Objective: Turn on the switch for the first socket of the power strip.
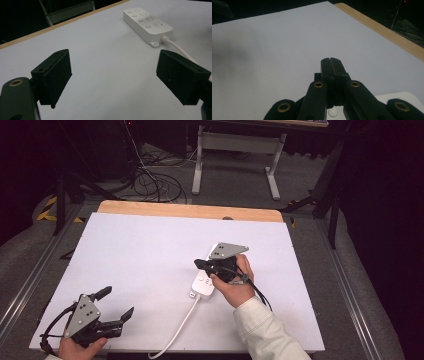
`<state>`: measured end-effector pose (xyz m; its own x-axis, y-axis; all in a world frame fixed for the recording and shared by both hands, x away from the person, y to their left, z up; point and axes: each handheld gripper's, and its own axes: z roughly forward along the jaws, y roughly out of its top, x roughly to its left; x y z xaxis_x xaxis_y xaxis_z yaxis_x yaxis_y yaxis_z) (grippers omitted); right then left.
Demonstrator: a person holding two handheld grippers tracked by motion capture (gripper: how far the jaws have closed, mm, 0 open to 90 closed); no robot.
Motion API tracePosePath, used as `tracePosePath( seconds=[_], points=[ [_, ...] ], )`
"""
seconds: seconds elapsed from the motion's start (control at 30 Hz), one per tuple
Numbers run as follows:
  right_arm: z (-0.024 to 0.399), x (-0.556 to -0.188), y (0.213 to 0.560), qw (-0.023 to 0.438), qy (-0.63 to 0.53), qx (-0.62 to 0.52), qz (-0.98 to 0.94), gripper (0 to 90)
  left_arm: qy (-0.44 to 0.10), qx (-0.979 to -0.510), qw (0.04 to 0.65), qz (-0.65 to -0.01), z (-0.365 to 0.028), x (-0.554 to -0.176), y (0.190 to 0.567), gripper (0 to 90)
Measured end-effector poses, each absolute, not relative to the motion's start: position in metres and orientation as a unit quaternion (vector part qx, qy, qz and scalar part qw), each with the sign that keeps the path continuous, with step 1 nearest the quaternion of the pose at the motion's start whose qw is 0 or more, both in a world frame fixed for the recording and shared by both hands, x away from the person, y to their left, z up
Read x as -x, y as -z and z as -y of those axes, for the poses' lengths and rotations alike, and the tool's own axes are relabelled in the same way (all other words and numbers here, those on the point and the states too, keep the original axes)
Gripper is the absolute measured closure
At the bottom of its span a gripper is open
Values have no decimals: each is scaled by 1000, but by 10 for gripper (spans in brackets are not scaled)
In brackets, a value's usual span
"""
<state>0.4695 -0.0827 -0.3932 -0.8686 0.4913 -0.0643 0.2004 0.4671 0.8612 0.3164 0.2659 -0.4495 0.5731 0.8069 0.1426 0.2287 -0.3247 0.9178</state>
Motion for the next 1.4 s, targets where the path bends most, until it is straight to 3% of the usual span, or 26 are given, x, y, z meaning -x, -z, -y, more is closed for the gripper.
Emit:
tracePosePath(
  seconds=[0.17,0.2,0.27,0.43,0.47,0.5,0.6,0.63,1.1,1.4],
  points=[
    [82,-467,392,154,-474,-200,-843,900,-309,-753,469,-344,-266,-316,449,135],
    [83,-468,391,152,-474,-201,-844,824,-308,-752,469,-345,-266,-316,449,135],
    [83,-468,391,152,-475,-201,-843,789,-309,-753,468,-344,-266,-316,449,135],
    [89,-465,385,162,-498,-199,-828,534,-309,-752,469,-344,-266,-316,449,134],
    [89,-465,385,162,-498,-199,-828,534,-307,-752,470,-345,-266,-316,450,134],
    [92,-465,383,159,-495,-208,-828,413,-309,-752,469,-344,-266,-316,449,134],
    [95,-463,381,163,-497,-212,-826,357,-310,-752,469,-344,-266,-316,449,134],
    [100,-461,378,166,-499,-214,-823,294,-310,-753,468,-343,-266,-316,449,134],
    [136,-441,369,148,-516,-225,-813,168,-305,-752,471,-347,-265,-316,449,134],
    [157,-427,371,151,-522,-224,-809,152,-306,-752,470,-347,-265,-316,449,134]
  ],
)
